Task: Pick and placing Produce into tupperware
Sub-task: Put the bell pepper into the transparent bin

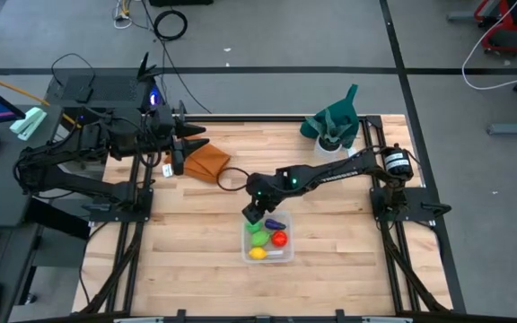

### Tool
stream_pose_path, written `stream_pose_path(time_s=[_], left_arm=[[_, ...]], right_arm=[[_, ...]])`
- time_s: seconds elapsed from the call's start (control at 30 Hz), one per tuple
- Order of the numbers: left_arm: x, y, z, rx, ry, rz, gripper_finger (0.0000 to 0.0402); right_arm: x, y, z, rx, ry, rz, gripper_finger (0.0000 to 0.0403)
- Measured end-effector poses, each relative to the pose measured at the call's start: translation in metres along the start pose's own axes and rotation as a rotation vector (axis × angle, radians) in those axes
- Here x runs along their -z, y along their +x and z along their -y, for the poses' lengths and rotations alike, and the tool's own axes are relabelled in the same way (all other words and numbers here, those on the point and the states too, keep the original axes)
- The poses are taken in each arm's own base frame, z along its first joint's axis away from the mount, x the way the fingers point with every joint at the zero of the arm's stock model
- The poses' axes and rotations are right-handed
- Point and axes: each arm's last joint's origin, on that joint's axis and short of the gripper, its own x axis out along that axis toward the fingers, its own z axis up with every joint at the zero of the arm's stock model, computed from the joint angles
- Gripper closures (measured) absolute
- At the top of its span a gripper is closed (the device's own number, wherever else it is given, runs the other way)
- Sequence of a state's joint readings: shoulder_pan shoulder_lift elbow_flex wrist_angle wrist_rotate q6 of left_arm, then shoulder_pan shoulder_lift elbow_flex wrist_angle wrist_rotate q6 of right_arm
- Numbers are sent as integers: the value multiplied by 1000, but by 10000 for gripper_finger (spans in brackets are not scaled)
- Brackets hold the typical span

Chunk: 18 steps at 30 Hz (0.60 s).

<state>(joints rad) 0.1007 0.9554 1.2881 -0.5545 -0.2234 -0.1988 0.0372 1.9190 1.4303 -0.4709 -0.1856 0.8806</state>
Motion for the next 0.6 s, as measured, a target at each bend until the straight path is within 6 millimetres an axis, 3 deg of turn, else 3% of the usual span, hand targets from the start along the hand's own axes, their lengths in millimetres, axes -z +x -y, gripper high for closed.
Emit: stream_pose_path(time_s=[0.37,0.6], left_arm=[[1,0,0,-2,4,-9,228],[1,0,-1,-6,14,-12,228]], right_arm=[[17,4,-12,-6,-59,-34,224],[17,2,-12,10,-117,-11,225]])
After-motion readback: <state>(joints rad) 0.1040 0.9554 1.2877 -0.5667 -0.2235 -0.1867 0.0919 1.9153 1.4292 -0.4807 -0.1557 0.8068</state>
